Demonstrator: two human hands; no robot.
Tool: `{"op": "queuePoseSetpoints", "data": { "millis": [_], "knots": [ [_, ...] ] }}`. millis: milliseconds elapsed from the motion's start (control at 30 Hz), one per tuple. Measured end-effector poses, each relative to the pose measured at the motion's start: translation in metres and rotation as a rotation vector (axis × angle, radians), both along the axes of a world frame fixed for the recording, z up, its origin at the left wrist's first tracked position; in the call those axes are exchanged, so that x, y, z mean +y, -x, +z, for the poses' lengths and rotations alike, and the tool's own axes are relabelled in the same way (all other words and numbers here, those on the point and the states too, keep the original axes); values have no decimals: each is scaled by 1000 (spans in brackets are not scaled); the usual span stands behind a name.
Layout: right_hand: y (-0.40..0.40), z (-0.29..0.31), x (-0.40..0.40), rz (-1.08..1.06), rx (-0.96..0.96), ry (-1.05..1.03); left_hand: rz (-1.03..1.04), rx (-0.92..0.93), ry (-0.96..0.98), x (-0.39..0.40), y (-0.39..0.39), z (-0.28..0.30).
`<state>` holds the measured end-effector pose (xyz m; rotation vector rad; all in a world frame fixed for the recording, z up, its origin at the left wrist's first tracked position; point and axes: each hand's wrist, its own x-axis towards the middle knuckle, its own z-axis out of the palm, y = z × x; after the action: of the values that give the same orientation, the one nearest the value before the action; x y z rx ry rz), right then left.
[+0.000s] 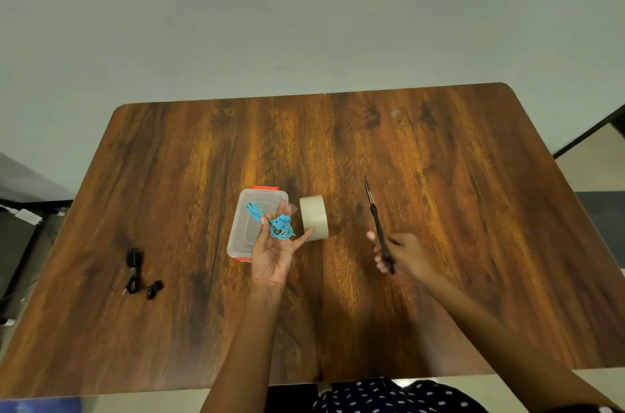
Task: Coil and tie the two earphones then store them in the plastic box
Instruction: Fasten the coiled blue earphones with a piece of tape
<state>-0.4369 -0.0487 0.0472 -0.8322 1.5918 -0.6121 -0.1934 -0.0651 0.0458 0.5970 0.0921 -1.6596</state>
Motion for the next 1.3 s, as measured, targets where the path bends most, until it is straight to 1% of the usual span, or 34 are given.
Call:
{"op": "queuePoseSetpoints", "data": {
  "millis": [67,133,200,267,367,500,567,633,700,733,800,833,867,933,1000,1033,1067,1167,1300],
  "knots": [
    [3,-12,-7,124,336,50,-14,-14,1,3,-5,-1],
    [2,-20,-11,198,580,58,-39,-13,20,5,-9,-2],
    [-4,-24,-15,233,733,72,-84,-22,43,7,-11,2],
    [-11,-25,-16,256,793,90,-118,-16,52,10,-16,3],
    [-16,-28,-17,291,855,103,-163,22,104,16,-23,5],
    [-13,-32,-14,367,934,90,-165,-16,76,18,-29,8],
    [-16,-33,-12,379,908,129,-166,-12,77,19,-31,9],
    [-29,-34,-13,342,826,238,-176,-4,84,19,-33,10],
    [-45,-34,-19,274,686,367,-186,-6,87,19,-33,12],
    [-54,-35,-25,236,592,400,-191,-4,95,19,-34,14],
    [-73,-34,-39,166,400,382,-200,8,122,19,-36,17],
    [-83,-34,-46,148,335,346,-203,1,125,19,-38,19],
    [-90,-36,-53,141,301,321,-203,-14,115,19,-39,19],
    [-101,-38,-63,142,297,322,-206,-42,85,19,-40,21],
    [-109,-36,-69,148,324,375,-205,-59,57,19,-41,23],
    [-110,-33,-70,167,370,406,-208,-59,59,19,-41,24],
    [-110,-32,-71,204,450,444,-221,-61,73,20,-42,25],
    [-106,-22,-67,379,777,543,-263,-48,128,21,-47,24],
    [-93,-22,-57,617,1034,570,-274,-20,76,21,-51,21]
  ]
}}
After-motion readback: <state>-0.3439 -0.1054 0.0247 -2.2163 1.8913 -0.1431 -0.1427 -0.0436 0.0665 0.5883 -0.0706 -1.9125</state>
